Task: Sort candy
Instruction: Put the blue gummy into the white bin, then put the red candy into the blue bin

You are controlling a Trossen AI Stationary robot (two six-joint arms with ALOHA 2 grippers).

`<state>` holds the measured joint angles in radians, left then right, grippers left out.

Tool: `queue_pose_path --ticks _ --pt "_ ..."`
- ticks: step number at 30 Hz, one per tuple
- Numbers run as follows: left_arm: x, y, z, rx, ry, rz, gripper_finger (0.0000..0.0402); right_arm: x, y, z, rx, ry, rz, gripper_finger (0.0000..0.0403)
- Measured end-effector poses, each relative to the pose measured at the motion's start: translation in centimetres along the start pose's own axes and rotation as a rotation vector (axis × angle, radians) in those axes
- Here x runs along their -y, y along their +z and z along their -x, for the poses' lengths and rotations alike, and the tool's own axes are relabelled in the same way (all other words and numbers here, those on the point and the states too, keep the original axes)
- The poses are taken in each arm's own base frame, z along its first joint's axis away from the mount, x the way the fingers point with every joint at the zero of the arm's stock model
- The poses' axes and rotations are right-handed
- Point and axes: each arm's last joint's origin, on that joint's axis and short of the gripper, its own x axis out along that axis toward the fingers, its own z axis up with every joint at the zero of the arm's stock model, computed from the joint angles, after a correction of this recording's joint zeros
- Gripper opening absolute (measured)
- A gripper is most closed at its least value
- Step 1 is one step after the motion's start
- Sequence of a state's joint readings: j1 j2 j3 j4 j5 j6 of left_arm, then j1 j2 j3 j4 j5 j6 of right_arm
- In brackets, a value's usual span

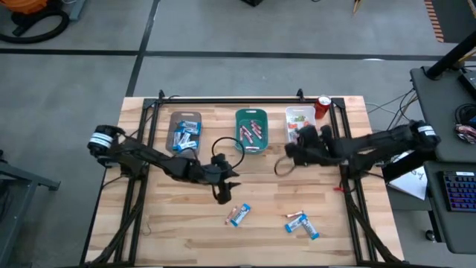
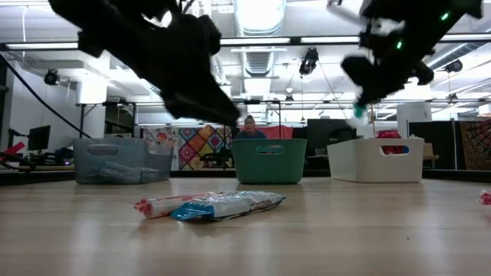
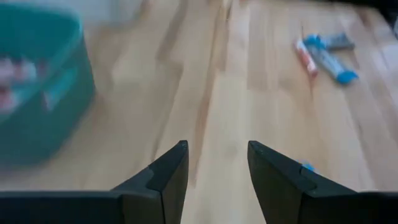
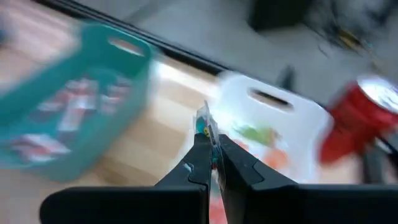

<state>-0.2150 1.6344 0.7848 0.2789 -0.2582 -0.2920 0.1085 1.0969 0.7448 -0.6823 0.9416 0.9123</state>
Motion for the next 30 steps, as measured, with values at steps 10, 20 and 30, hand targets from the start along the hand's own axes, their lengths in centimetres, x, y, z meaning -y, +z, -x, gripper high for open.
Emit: queue_pose_path --ticks 10,20,30 --pt "1.9 -1.5 3.2 -0.265 -0.109 0.143 0.0149 2.3 0.6 -4.6 -0.234 -0.12 -0.029 0.002" --pt "4.1 -2.4 4.0 -0.282 -0.138 0.162 0.0149 2.5 0.7 -4.8 -0.243 -0.124 -0.021 0.0124" --pt "5.7 -4.5 2.2 -0.302 -0.14 0.246 0.0149 0.7 1.9 -2.8 -0.196 -0.017 0.0 0.0173"
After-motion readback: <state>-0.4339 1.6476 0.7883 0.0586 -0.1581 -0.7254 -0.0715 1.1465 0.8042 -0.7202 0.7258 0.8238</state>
